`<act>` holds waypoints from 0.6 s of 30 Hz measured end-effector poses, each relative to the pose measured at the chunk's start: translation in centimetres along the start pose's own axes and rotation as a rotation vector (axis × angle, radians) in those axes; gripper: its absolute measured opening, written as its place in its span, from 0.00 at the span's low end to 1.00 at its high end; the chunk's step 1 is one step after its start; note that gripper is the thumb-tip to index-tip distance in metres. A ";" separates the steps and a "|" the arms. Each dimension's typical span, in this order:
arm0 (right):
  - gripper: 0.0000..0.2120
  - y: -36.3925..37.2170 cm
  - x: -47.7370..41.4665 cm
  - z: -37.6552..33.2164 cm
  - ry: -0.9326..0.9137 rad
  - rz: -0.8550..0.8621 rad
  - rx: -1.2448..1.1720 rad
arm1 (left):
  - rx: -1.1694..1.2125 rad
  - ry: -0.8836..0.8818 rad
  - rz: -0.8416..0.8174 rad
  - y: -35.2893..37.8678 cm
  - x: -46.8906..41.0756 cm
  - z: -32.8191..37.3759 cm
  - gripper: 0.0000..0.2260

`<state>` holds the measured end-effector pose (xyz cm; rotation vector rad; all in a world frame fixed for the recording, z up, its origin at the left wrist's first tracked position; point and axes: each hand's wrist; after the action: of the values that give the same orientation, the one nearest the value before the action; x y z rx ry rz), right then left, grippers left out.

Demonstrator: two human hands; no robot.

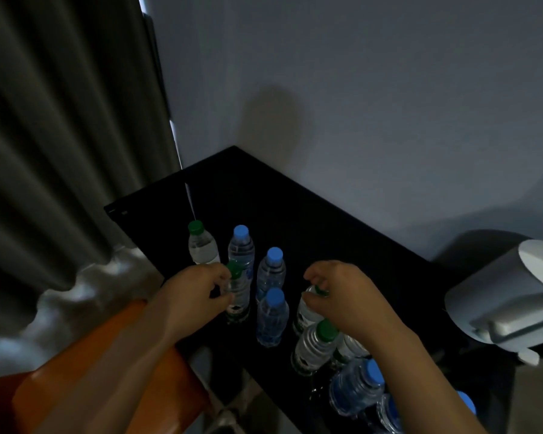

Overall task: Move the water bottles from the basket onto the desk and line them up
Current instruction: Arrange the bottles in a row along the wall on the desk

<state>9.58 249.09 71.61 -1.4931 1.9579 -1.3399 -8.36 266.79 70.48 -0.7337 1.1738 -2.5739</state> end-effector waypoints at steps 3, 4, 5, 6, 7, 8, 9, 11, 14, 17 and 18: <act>0.15 0.1 -0.8 -0.4 -0.024 0.026 -0.007 | 0.015 0.013 0.013 -0.4 -0.5 -0.6 0.15; 0.14 0.3 -1.1 -0.6 -0.035 0.027 -0.009 | 0.019 0.012 0.021 -0.5 -0.6 -0.9 0.15; 0.14 0.4 -1.3 -0.9 -0.045 0.021 -0.009 | 0.022 0.007 0.026 -0.6 -0.7 -1.2 0.15; 0.13 0.6 -1.7 -1.3 -0.053 0.007 -0.008 | 0.022 0.001 0.031 -0.7 -0.8 -1.6 0.15; 0.13 0.8 -1.9 -1.6 -0.059 -0.009 -0.003 | 0.019 -0.004 0.039 -0.9 -1.0 -2.0 0.15; 0.13 1.0 -2.2 -1.9 -0.064 -0.024 0.004 | 0.014 -0.009 0.054 -1.0 -1.1 -2.3 0.14; 0.13 1.2 -2.6 -2.3 -0.068 -0.035 0.013 | 0.015 -0.017 0.072 -1.3 -1.3 -2.8 0.13; 0.13 1.7 -3.4 -3.2 -0.074 -0.047 0.028 | 0.010 -0.037 0.111 -2.0 -1.8 -3.5 0.12; 0.15 2.5 -5.3 -4.6 -0.087 -0.078 0.035 | -0.043 -0.072 0.152 -3.3 -2.7 -5.0 0.14; 0.18 3.2 -7.3 -5.6 -0.068 -0.121 0.024 | -0.063 -0.094 0.126 -4.6 -3.7 -6.5 0.19; 0.18 3.5 -7.9 -5.9 -0.060 -0.132 0.020 | -0.065 -0.102 0.108 -5.0 -4.1 -6.9 0.19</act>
<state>6.44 258.85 69.58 -1.6587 1.8322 -1.3468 -8.48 276.15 69.00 -0.7833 1.2349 -2.3919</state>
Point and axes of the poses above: each hand's wrist, its own x-axis away from the middle knuckle, its own y-axis out of the palm, z = x × y, and after that the axes turned 14 degrees about -z, right-handed
